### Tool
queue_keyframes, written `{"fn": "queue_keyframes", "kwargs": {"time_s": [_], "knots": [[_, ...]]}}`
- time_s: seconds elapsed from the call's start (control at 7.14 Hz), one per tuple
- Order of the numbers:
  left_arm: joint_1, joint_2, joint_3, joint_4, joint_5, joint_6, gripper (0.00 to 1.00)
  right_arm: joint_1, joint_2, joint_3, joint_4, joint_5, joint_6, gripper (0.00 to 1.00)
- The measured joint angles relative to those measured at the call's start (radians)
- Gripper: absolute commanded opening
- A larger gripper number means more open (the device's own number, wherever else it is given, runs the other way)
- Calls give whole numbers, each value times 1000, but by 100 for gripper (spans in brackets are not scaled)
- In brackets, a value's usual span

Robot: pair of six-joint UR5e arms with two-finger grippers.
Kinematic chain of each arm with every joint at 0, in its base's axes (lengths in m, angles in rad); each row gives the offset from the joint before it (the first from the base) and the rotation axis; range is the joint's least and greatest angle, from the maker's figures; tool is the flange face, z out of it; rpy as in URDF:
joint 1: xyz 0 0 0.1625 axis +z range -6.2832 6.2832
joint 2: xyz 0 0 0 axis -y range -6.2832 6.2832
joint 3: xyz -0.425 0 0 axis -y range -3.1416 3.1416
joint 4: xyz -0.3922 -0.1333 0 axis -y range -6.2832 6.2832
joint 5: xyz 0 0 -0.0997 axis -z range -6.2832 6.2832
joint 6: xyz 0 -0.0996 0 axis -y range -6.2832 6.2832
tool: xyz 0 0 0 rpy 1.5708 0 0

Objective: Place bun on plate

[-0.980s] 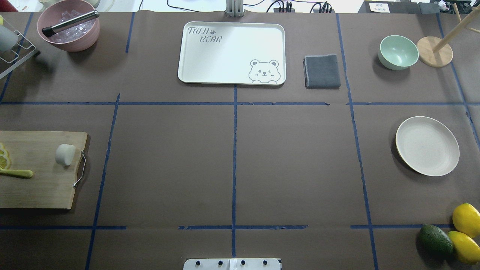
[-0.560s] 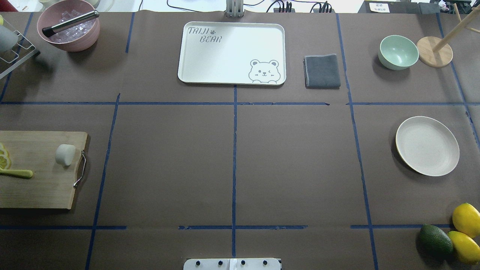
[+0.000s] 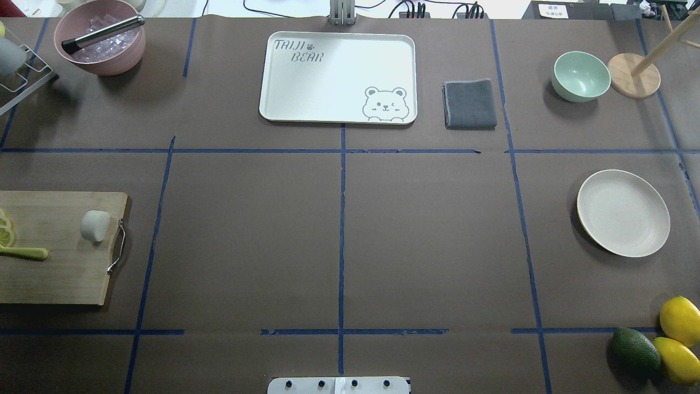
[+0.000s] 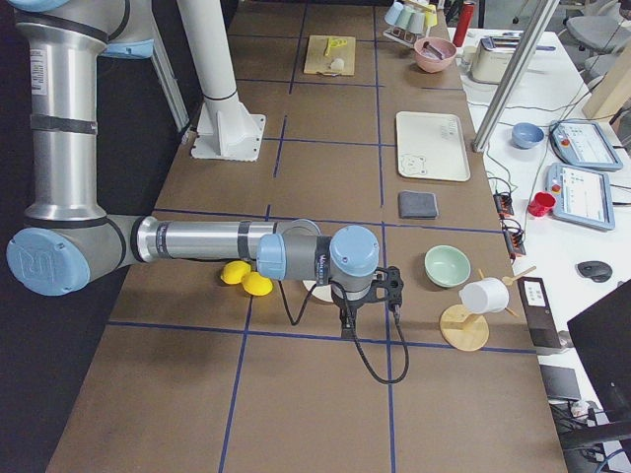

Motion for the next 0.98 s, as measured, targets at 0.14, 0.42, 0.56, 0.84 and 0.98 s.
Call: {"fn": "queue_keyframes", "kwargs": {"time_s": [0.14,0.42,0.56,0.84,0.98], "knots": [[0,0,0,-1,0,0,100,-1,12,-3,-1,5,6,100],[0,3,-4,-3,-1,0,100,-19,21,-27,4,6,14,100],[0,6,-5,-4,-1,0,100,-44,19,-34,42,5,48,100],[0,7,-6,-5,-2,0,100,-135,-15,-63,276,-23,270,100],[0,8,-6,-5,-1,-1,100,-195,-33,-109,447,-49,403,100]]}}
